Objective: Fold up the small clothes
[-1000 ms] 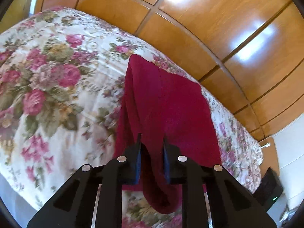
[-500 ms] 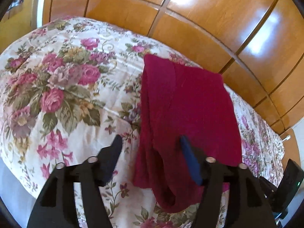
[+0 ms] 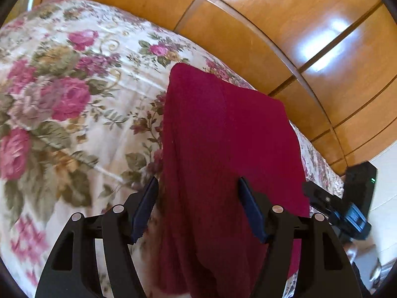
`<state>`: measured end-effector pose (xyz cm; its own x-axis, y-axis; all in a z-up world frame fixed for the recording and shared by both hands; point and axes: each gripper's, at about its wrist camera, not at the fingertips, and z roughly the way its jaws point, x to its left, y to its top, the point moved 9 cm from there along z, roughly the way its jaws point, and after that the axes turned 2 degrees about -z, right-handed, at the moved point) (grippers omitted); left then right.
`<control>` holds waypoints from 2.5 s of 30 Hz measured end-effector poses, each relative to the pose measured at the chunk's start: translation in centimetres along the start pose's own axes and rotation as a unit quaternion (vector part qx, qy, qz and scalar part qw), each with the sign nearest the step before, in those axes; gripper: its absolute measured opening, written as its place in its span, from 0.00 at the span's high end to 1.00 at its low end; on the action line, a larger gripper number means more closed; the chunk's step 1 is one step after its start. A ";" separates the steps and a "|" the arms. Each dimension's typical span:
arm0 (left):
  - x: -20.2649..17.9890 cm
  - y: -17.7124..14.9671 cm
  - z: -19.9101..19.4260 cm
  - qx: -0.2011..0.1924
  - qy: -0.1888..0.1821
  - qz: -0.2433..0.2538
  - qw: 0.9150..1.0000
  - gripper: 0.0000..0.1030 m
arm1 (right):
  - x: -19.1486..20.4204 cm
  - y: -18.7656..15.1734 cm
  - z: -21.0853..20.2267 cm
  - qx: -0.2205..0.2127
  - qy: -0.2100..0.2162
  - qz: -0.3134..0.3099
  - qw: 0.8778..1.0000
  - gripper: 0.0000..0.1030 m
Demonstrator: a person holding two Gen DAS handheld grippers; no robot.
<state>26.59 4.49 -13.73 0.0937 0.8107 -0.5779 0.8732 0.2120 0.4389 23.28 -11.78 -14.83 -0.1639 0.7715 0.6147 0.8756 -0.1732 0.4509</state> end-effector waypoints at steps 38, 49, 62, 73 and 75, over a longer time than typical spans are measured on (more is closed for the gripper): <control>6.3 -1.7 -21.1 -0.210 -0.002 -0.051 0.976 0.66 | 26.3 0.7 7.3 0.136 0.281 -0.217 0.925 0.54; 15.1 -2.5 -15.7 -0.165 0.140 -0.120 0.969 0.56 | 19.5 0.0 15.5 0.115 0.066 -0.190 0.973 0.14; 13.8 -4.8 -17.4 -0.178 0.310 -0.044 0.933 0.55 | 24.2 -7.7 9.4 0.049 0.000 -0.358 0.933 0.50; 13.2 -6.1 -18.3 -0.196 0.345 -0.065 0.916 0.51 | 21.4 -8.7 11.3 0.043 -0.056 -0.325 0.943 0.28; 12.3 -6.4 -19.0 -0.203 0.355 -0.058 0.911 0.43 | 21.1 -8.4 10.7 0.038 -0.059 -0.313 0.947 0.22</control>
<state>13.08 23.46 -10.58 -0.4465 0.8880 -0.1099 0.5951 0.3865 0.7046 17.37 12.51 -12.56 -0.6137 0.7727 0.1626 0.6540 0.3821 0.6529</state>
